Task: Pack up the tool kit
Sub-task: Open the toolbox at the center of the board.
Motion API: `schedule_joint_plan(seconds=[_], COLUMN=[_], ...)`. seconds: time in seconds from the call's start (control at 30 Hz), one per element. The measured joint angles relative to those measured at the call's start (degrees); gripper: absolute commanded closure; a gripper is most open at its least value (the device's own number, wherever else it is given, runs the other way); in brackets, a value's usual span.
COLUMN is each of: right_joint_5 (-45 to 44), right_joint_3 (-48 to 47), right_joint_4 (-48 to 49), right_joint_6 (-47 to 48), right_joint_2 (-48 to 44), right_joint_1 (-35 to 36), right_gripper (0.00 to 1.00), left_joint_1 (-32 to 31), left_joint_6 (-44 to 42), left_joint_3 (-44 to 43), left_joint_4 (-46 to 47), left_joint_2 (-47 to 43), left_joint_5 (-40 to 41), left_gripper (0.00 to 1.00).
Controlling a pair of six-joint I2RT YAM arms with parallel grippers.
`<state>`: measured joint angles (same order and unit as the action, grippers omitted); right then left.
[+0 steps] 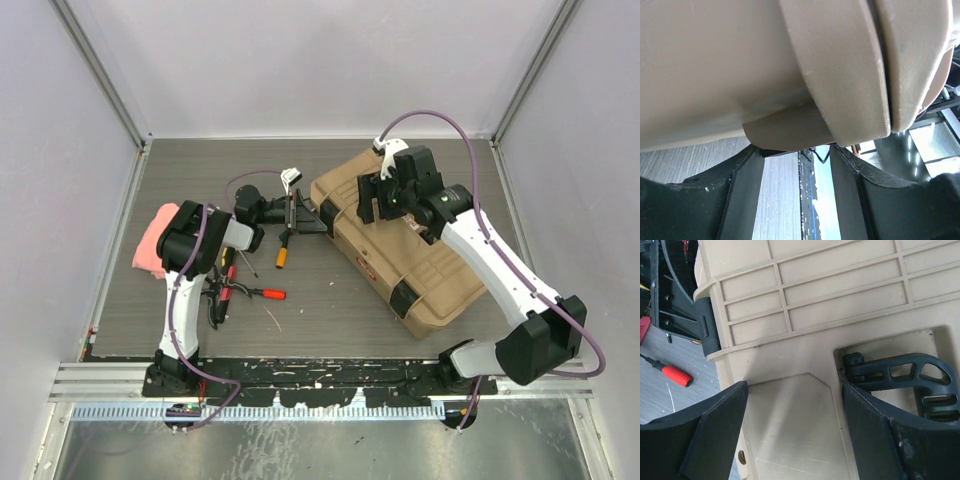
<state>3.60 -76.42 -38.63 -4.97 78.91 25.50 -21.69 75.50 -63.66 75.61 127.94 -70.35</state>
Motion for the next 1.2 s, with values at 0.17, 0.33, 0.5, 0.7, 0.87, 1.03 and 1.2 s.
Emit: schedule_joint_plan(seconds=[0.17,0.33,0.5,0.7,0.87,1.03,1.2], right_joint_5=[-1.53,-1.99,-2.32,-3.04,-3.13,-3.08,-3.13], right_joint_3=[4.28,6.36,6.84,7.15,7.65,7.96,8.04], right_joint_4=[4.9,7.43,8.33,9.14,10.34,11.06,11.43], right_joint_6=[-1.38,-2.16,-3.34,-4.42,-4.68,-5.03,-5.33], right_joint_2=[-2.1,-2.99,-3.15,-3.15,-3.15,-3.15,-3.17], right_joint_1=[0.35,0.39,0.44,0.66,0.76,0.81,0.81], right_gripper=[0.21,0.21,0.21,0.21,0.21,0.21,0.21], left_joint_1=[0.02,0.09,0.35,0.74,1.16,1.6,2.27], left_joint_6=[0.33,-0.04,-0.37,-0.72,-0.7,-0.61,-0.13], left_joint_3=[0.0,0.02,0.55,1.66,2.16,3.37,4.96], left_joint_4=[-0.39,-1.14,-2.19,-3.54,-3.93,-4.68,-5.73], left_joint_2=[-0.02,-0.09,-0.68,-1.64,-2.08,-3.02,-4.9], left_joint_5=[0.09,0.09,0.28,0.87,1.14,1.66,1.51], left_gripper=[0.54,0.58,0.59,0.6,0.61,0.61,0.58])
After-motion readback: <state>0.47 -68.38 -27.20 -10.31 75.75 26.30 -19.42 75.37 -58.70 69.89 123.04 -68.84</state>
